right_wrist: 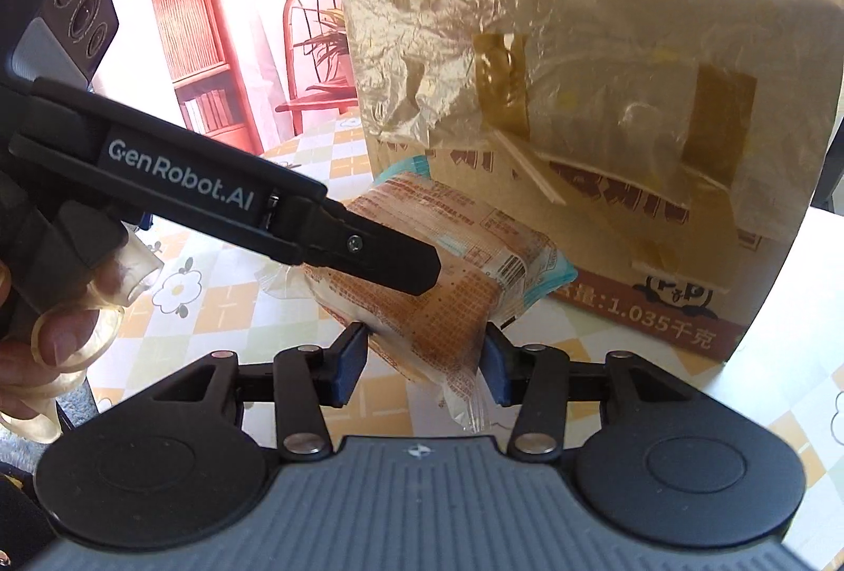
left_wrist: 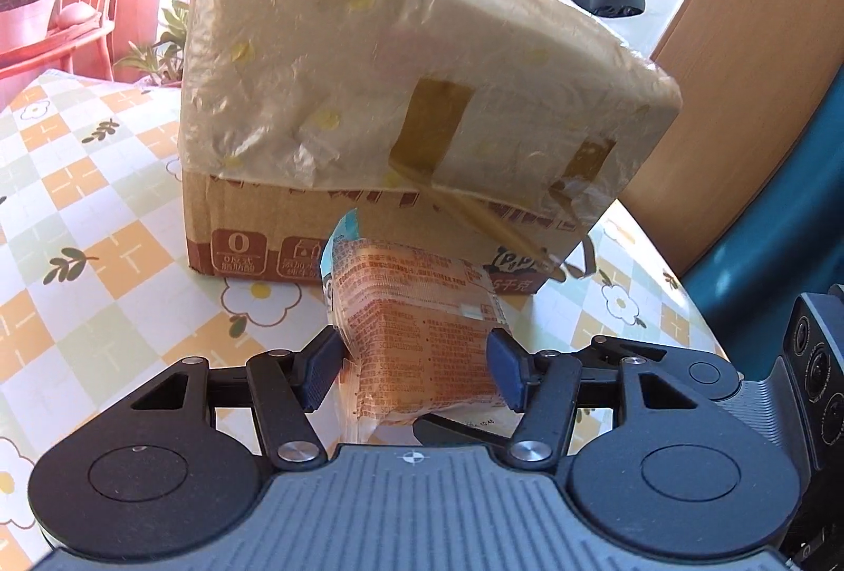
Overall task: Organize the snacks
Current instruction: 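Carry the bread packet over the box with the left tool and release it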
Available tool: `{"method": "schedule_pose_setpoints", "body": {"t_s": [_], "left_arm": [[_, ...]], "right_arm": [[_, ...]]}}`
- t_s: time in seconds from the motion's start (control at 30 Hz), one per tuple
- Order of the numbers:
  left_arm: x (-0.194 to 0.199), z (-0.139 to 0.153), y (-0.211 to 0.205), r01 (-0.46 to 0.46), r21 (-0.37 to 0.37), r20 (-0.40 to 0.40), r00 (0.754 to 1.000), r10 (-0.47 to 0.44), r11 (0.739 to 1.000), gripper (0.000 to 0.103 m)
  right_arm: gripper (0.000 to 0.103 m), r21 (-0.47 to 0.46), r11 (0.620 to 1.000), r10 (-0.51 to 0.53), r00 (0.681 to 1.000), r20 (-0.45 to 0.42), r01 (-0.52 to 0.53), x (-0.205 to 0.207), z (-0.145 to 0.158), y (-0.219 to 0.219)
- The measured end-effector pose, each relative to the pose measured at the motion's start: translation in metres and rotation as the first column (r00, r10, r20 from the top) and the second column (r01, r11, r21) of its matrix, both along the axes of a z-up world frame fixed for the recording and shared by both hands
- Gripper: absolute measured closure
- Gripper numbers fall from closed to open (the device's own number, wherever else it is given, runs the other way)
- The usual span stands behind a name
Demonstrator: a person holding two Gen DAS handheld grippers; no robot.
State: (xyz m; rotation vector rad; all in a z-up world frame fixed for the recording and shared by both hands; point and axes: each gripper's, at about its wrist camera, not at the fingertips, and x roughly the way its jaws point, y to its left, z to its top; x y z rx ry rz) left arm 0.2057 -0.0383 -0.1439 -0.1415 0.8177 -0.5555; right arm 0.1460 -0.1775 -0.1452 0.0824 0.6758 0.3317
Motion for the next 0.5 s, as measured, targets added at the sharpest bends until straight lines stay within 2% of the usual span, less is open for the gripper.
{"method": "schedule_pose_setpoints", "body": {"t_s": [0.23, 0.5], "left_arm": [[-0.011, 0.047, -0.002, 0.004, -0.025, 0.126, 0.992, 0.000, 1.000, 0.041], [-0.016, 0.106, -0.004, 0.022, -0.076, 0.267, 0.964, -0.001, 0.997, 0.041]], "right_arm": [[0.055, -0.011, 1.000, -0.010, 0.996, 0.090, 0.011, -0.001, 0.039, -0.003], [0.055, -0.019, 0.999, -0.027, 0.979, 0.204, 0.032, 0.007, 0.093, -0.008]]}}
